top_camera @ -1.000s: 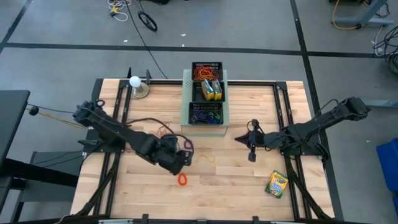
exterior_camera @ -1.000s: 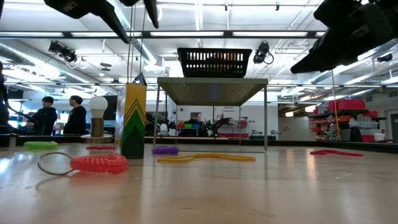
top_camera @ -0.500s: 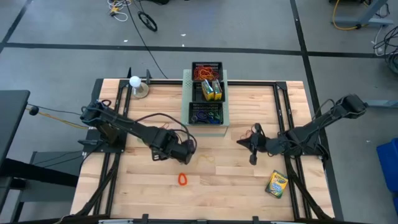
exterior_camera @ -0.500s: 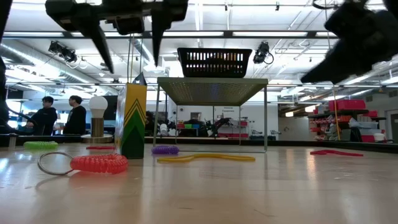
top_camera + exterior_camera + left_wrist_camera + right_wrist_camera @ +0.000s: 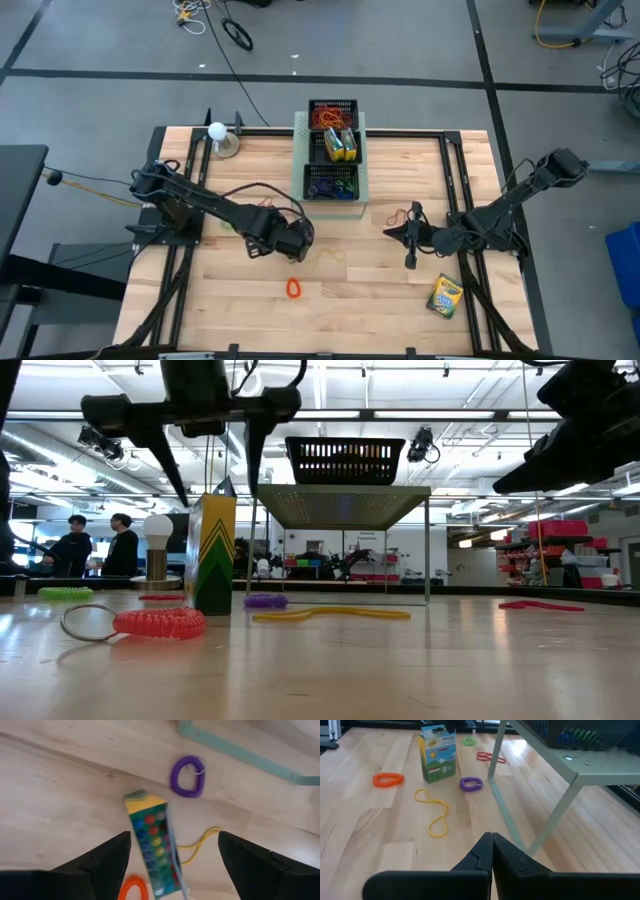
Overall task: Pick & Place Office Desk Supplies
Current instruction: Put the top yellow crayon box into the middle black bin on the shelf
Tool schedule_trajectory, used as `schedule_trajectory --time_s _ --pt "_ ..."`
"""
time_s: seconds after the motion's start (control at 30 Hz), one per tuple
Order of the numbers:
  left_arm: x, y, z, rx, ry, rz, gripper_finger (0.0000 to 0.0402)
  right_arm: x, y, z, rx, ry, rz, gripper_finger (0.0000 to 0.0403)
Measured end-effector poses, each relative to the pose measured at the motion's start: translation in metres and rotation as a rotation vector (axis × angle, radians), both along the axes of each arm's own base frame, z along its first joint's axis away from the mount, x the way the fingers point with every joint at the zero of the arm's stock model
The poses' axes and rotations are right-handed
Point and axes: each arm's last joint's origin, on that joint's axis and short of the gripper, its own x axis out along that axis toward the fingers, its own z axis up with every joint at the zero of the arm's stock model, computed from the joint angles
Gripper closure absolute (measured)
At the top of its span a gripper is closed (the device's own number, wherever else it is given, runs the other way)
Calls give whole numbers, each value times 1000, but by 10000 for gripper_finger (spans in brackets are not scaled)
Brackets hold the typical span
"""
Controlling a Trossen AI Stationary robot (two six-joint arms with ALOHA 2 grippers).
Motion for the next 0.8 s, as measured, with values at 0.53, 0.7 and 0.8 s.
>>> schedule_trajectory --time_s 0.53,0.7,0.8 --pt "8 -5 -22 -86 77 -64 173 1 2 3 -4 -24 16 397" --pt "5 -7 -23 -98 100 -76 235 0 3 3 -9 -23 28 397" --pt "5 -7 -23 -92 111 -112 266 0 3 3 -16 -21 31 397"
